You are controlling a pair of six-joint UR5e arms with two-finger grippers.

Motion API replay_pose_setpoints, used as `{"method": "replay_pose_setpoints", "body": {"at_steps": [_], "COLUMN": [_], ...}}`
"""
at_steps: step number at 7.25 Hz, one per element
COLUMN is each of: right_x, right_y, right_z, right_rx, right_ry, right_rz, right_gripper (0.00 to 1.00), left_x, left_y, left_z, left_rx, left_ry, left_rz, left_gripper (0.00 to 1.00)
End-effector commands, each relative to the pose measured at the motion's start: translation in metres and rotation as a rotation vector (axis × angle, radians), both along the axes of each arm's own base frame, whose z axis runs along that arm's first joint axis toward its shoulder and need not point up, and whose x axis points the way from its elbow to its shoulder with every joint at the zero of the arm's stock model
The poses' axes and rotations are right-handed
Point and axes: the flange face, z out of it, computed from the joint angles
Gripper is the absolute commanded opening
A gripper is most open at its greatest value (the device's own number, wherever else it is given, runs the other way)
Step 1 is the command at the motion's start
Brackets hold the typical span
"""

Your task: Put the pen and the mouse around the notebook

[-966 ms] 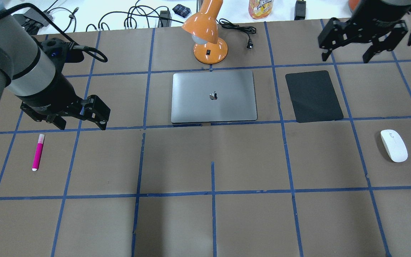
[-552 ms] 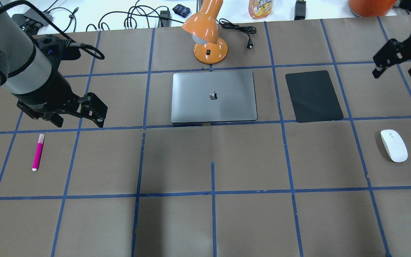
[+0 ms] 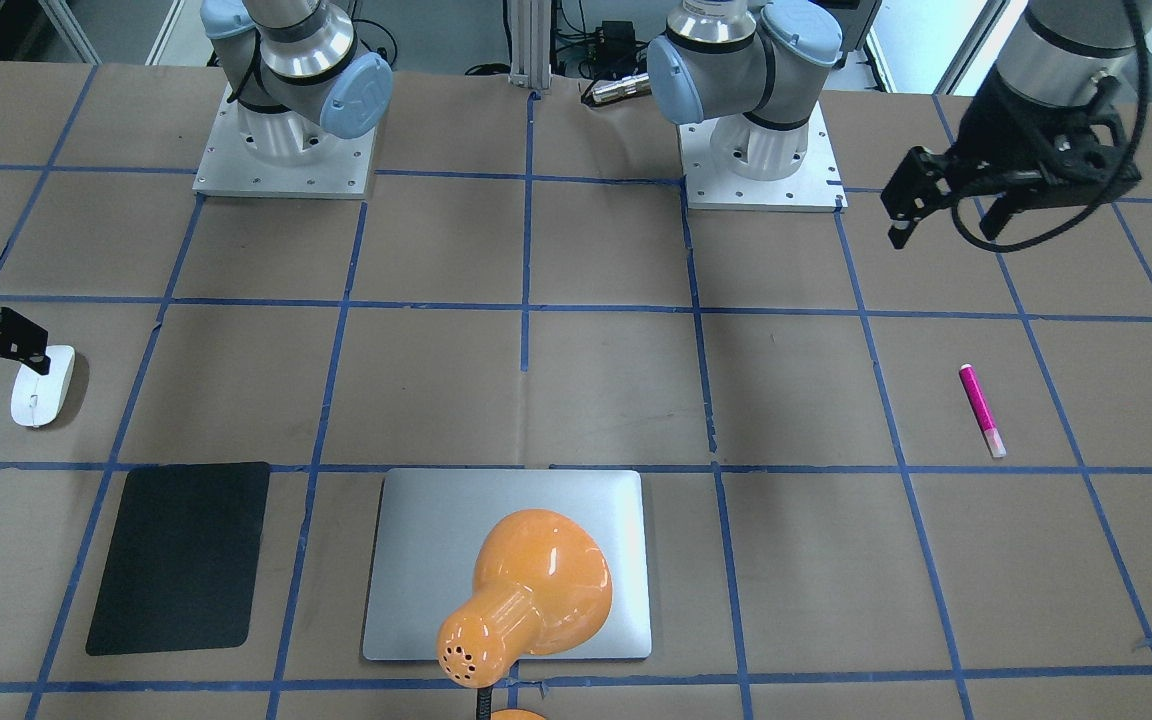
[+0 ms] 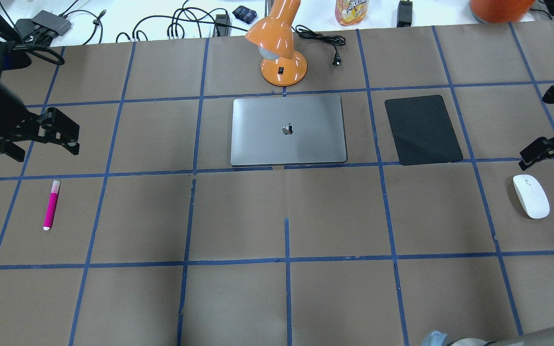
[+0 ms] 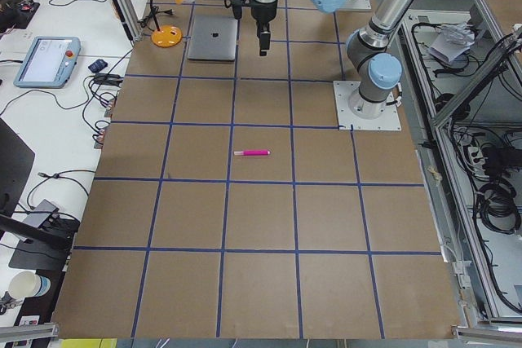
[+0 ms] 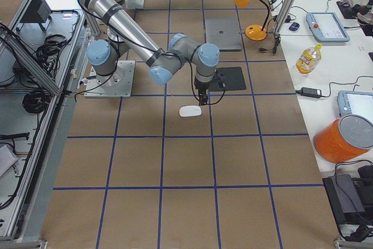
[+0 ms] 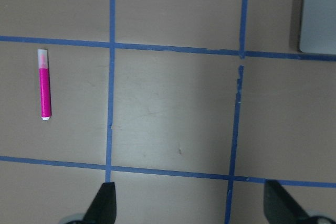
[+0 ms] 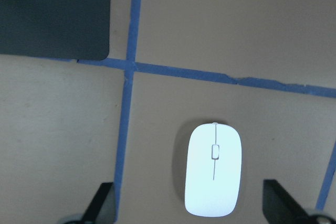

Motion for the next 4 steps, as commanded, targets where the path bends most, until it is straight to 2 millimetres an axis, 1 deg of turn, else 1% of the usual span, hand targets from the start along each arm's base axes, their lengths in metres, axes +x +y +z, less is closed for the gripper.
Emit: {"method": "replay_pose_setpoints", "body": {"at_steps": [1,2,3,4], "right_x": [-0.025,-0.024,-0.024,-0.023], "right_y": [0.013,0.014,0.014,0.014], "right_z": [-0.048,-0.06,-0.07,-0.073], "right_rx": [-0.014,-0.003,0.013,0.02], "right_ry": [0.024,0.012,0.0,-0.008], "right_rz": [-0.018,-0.021,-0.021,-0.021], "right_gripper": [0.99,0.99,0.99,0.99], "left_x": [0.096,0.115,0.128,0.146], "left_y": [-0.006,-0.009,-0.013,-0.016], "left_z": [-0.024,-0.038,-0.053,-0.069], "left_rx": [0.008,0.037,0.063,0.09], "left_ry": [0.0,0.013,0.031,0.053], "left_rz": [-0.016,-0.039,-0.062,-0.059], "left_gripper": [1.0,1.0,1.0,1.0]}}
